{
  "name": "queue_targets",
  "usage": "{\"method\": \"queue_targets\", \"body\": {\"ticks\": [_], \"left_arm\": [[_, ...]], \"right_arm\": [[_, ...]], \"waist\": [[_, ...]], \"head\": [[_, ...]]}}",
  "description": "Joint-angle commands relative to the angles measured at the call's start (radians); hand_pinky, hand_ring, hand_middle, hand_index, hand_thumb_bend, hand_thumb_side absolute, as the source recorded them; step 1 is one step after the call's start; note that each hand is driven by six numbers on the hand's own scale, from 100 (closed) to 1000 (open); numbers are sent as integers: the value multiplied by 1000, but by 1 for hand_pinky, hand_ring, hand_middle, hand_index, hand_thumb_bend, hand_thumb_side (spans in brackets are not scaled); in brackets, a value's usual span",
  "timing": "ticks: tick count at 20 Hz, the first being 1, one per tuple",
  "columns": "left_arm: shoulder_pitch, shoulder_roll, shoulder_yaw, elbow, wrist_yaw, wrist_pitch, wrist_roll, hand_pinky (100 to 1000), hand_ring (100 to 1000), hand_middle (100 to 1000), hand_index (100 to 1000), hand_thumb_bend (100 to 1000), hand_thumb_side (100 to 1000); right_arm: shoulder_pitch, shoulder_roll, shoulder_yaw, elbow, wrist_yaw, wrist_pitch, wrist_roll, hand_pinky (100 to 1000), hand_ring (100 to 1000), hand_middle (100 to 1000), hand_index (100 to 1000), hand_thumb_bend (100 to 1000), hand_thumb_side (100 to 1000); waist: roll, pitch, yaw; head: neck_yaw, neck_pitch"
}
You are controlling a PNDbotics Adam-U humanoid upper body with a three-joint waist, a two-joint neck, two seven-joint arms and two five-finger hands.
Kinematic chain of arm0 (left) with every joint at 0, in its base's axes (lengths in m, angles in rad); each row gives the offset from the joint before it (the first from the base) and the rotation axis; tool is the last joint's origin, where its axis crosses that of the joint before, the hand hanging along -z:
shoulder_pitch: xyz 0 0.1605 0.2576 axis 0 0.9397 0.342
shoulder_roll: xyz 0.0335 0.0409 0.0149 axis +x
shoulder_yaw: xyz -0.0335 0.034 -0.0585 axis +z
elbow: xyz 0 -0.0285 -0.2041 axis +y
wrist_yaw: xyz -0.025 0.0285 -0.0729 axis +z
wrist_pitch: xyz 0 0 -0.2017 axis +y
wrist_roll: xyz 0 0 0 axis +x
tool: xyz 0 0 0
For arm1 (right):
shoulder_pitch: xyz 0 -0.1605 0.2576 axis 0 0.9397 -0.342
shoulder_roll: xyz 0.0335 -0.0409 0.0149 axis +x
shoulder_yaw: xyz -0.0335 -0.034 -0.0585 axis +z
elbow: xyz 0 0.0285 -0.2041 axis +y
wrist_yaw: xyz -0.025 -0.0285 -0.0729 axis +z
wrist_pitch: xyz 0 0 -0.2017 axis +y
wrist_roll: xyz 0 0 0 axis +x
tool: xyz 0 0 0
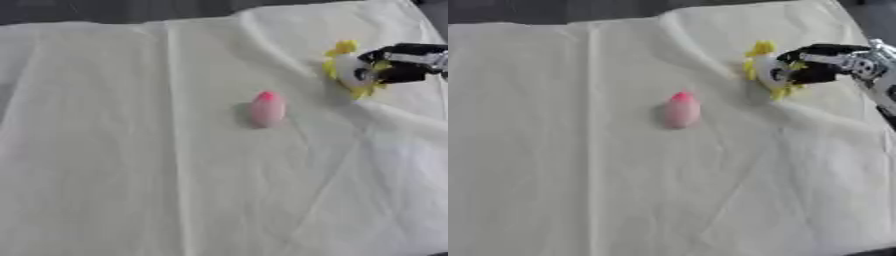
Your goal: Pick up the objects with one hand, pass them to the other hand, and then place them into the box on the other side of the table.
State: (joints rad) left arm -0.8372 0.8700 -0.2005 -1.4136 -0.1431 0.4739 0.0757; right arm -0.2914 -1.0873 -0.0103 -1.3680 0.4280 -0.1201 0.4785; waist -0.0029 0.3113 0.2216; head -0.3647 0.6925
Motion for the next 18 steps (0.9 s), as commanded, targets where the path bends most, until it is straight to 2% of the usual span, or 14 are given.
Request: {"method": "queue_targets", "body": {"ticks": [1,6,10,14,15,18], "left_arm": [[-23,43,14,-13,-6,3,7,803,713,629,725,105,398],[-22,44,14,-14,-4,8,11,803,713,629,725,109,398],[-23,43,13,-16,-5,10,11,802,713,629,724,113,397],[-22,42,13,-15,-6,12,12,802,712,628,724,108,397],[-22,42,13,-15,-6,13,13,801,712,628,723,106,398],[-20,42,12,-15,-6,14,13,801,711,628,723,104,398]], "right_arm": [[-4,-16,1,2,36,-7,-7,932,881,839,962,270,905],[1,-6,2,8,60,-6,-29,921,864,820,948,287,834],[2,-2,2,8,68,3,-57,909,838,790,925,329,710],[5,0,3,7,68,26,-91,886,804,754,891,325,611],[6,1,4,6,64,34,-100,868,772,713,859,321,540],[11,1,6,1,42,61,-130,855,747,680,831,312,482]], "waist": [[-11,2,2],[-11,11,5],[-11,15,7],[-11,17,8],[-12,17,8],[-12,17,8]], "head": [[1,-10],[0,-11],[0,-12],[0,-13],[0,-13],[1,-12]]}}
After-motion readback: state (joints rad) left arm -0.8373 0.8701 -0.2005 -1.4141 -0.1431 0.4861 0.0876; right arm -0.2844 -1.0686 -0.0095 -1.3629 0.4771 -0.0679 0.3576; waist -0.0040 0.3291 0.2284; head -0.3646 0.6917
